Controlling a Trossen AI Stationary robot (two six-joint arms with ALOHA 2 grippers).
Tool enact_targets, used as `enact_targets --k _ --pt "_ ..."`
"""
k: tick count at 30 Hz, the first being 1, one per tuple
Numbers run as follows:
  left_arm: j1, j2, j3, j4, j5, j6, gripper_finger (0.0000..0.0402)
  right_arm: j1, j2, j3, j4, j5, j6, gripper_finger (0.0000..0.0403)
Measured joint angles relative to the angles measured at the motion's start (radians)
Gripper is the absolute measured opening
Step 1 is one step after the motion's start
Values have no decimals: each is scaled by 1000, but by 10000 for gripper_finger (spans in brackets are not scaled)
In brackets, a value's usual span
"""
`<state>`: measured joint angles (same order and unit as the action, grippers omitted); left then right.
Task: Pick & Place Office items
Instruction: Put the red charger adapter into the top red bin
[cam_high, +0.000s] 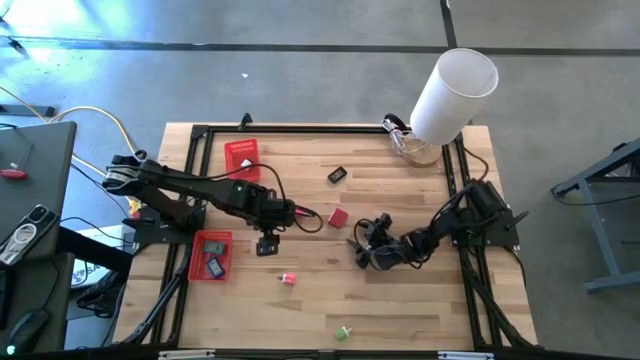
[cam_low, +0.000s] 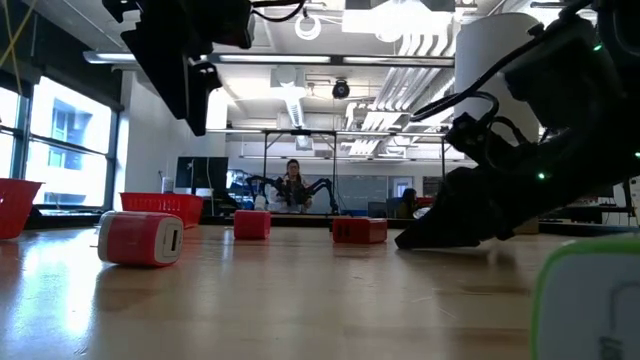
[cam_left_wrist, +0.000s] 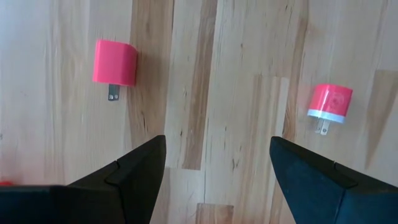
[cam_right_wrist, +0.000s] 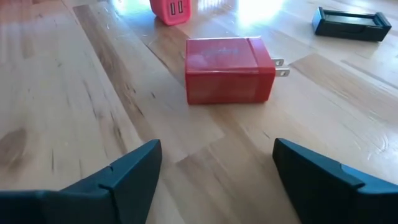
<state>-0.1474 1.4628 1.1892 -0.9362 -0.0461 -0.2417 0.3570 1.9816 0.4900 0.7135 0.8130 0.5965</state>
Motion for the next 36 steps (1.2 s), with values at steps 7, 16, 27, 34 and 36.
enact_targets --k 7,16,27,34,36 --pt "0 0 0 11 2 2 279 -57 2 0 48 -66 -56 301" --pt "0 0 0 11 1 1 279 -102 3 2 68 -99 -85 301" --pt "0 0 0 20 -2 0 279 -128 48 25 154 -135 -164 301" --pt "0 0 0 25 -1 4 279 -134 54 44 151 -153 -168 301" --pt "0 0 0 25 -1 5 279 -134 54 45 151 -154 -169 301"
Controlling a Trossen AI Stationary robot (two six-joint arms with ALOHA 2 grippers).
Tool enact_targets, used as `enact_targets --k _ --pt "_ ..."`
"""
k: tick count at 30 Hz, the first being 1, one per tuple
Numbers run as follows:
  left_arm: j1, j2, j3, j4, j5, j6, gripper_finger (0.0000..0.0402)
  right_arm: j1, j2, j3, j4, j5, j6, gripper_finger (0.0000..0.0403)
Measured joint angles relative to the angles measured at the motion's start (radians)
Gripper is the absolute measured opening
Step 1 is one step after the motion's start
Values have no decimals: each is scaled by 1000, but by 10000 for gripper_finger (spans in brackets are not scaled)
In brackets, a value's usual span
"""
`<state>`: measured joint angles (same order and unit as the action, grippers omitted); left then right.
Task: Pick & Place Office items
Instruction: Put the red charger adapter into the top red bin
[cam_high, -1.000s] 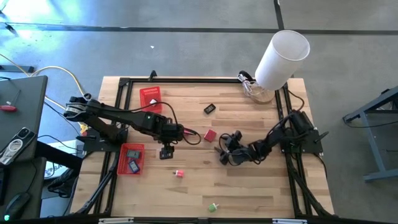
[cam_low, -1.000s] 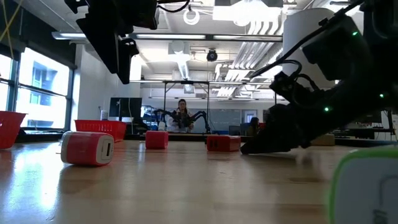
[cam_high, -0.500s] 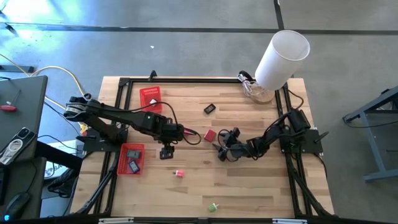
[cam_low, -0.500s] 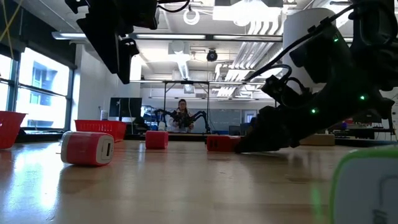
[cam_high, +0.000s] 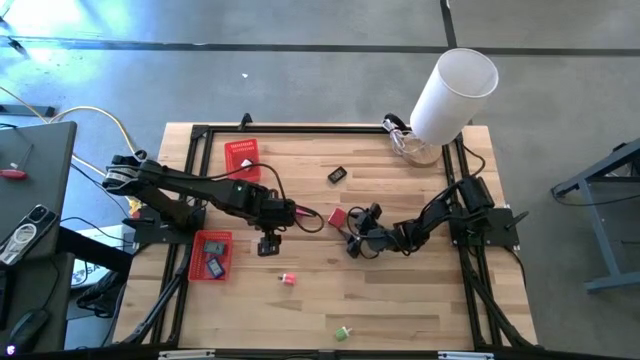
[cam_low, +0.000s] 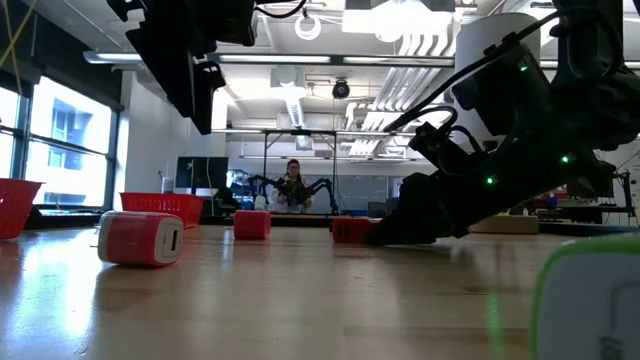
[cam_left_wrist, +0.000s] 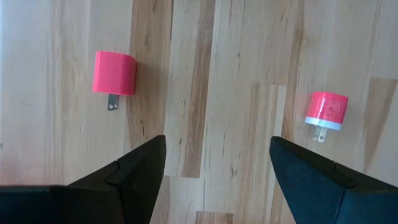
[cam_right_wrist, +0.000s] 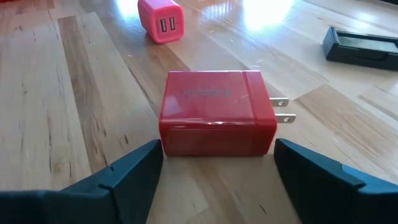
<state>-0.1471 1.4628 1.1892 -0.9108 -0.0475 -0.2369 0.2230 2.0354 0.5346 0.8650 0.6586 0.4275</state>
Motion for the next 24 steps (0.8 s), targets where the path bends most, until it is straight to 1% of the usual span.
enact_targets --k 10,24 --pt "0 0 0 5 0 1 279 -20 0 1 4 -20 -30 301" --pt "0 0 0 20 1 2 279 -90 2 69 -7 -124 -120 301"
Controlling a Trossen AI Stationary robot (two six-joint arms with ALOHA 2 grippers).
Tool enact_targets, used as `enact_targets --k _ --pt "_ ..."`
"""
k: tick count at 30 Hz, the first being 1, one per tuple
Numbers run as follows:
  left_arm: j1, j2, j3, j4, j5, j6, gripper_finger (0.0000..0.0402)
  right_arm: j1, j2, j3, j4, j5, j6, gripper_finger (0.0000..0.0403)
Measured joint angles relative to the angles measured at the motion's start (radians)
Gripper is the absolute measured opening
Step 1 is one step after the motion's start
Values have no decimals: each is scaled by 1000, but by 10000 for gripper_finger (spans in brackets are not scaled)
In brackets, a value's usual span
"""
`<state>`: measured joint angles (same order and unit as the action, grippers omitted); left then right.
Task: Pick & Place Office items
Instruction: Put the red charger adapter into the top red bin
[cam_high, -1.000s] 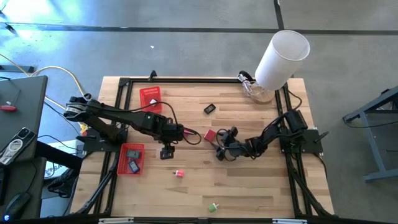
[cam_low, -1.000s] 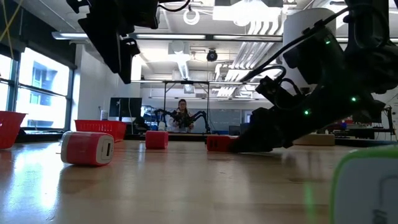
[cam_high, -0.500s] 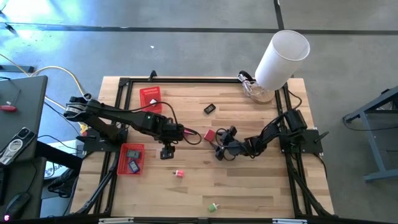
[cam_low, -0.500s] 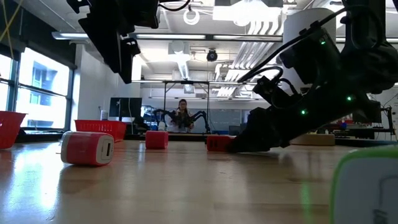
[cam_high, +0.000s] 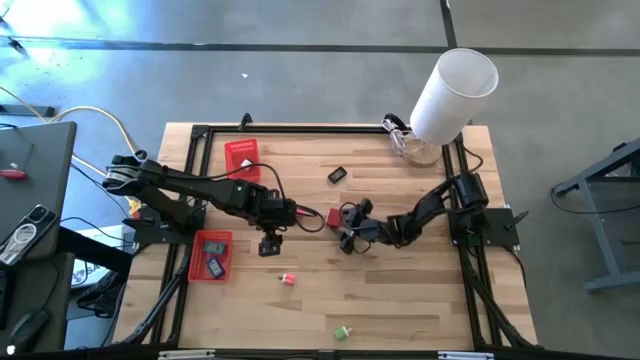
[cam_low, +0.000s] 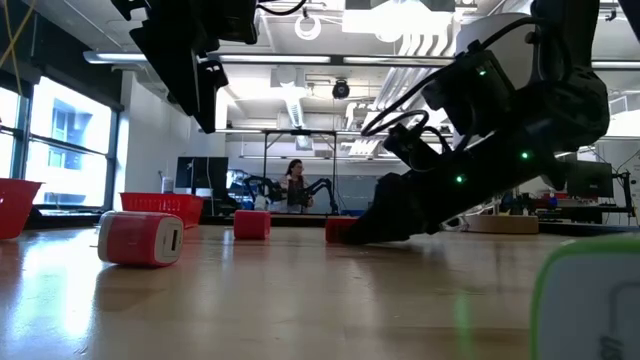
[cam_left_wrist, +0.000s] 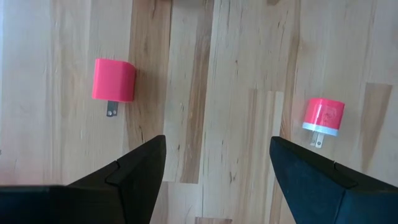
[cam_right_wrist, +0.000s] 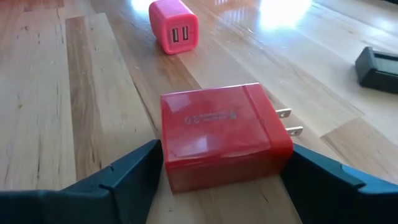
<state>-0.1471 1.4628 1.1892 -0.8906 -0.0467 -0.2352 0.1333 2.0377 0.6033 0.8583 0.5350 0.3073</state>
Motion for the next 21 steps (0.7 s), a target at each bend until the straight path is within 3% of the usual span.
enact_targets --k 5,13,21 --pt "0 0 0 1 1 1 279 -18 -1 0 1 -29 -2 298" --pt "0 0 0 1 3 2 279 -18 -2 1 0 -40 -22 244" --pt "0 0 0 2 2 2 279 -17 -2 1 -1 -41 -18 258"
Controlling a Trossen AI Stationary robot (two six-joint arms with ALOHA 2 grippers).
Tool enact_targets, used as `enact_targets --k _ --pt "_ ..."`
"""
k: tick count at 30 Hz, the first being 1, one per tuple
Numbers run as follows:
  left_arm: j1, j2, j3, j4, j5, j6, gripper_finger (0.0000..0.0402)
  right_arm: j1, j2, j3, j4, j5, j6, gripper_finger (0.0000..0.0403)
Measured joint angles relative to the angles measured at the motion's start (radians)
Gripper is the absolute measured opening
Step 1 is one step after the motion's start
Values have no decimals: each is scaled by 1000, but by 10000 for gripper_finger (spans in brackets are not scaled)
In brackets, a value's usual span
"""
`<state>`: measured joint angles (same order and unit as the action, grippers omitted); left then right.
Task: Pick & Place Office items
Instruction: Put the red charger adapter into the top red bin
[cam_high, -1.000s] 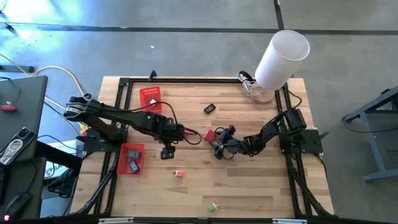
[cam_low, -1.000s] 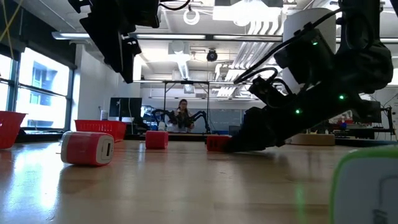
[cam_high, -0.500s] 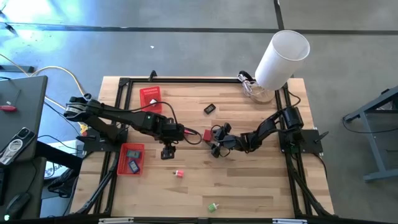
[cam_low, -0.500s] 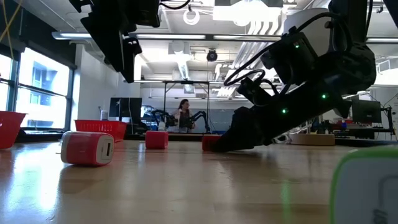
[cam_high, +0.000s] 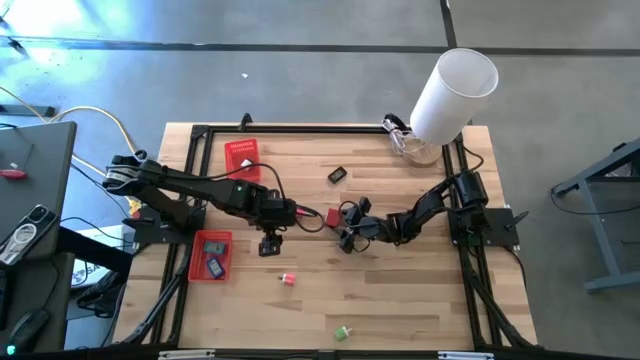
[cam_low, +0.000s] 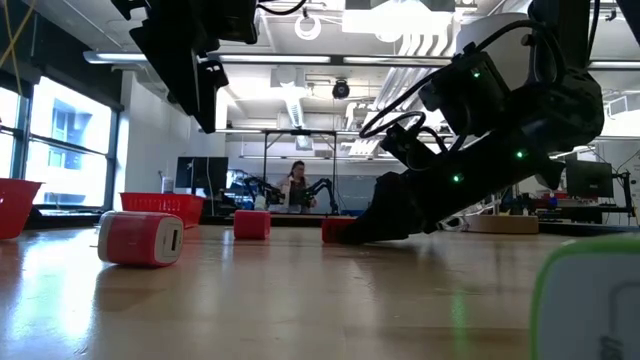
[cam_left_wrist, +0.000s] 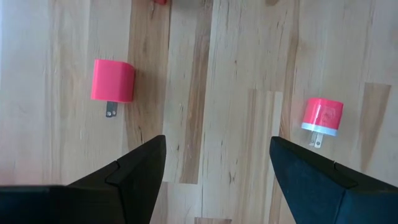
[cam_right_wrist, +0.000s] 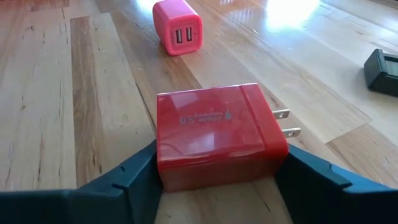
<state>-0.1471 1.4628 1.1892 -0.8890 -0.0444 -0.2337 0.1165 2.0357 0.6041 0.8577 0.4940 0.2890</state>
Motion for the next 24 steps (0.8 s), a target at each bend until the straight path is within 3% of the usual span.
enact_targets --k 11,20,24 --pt "0 0 -1 0 -11 5 279 48 -2 0 16 20 1 246" --pt "-53 0 -2 6 -215 103 279 85 -93 -4 -10 -8 19 246" --pt "-92 0 -2 37 -249 156 279 107 -164 -3 -23 -4 25 245"
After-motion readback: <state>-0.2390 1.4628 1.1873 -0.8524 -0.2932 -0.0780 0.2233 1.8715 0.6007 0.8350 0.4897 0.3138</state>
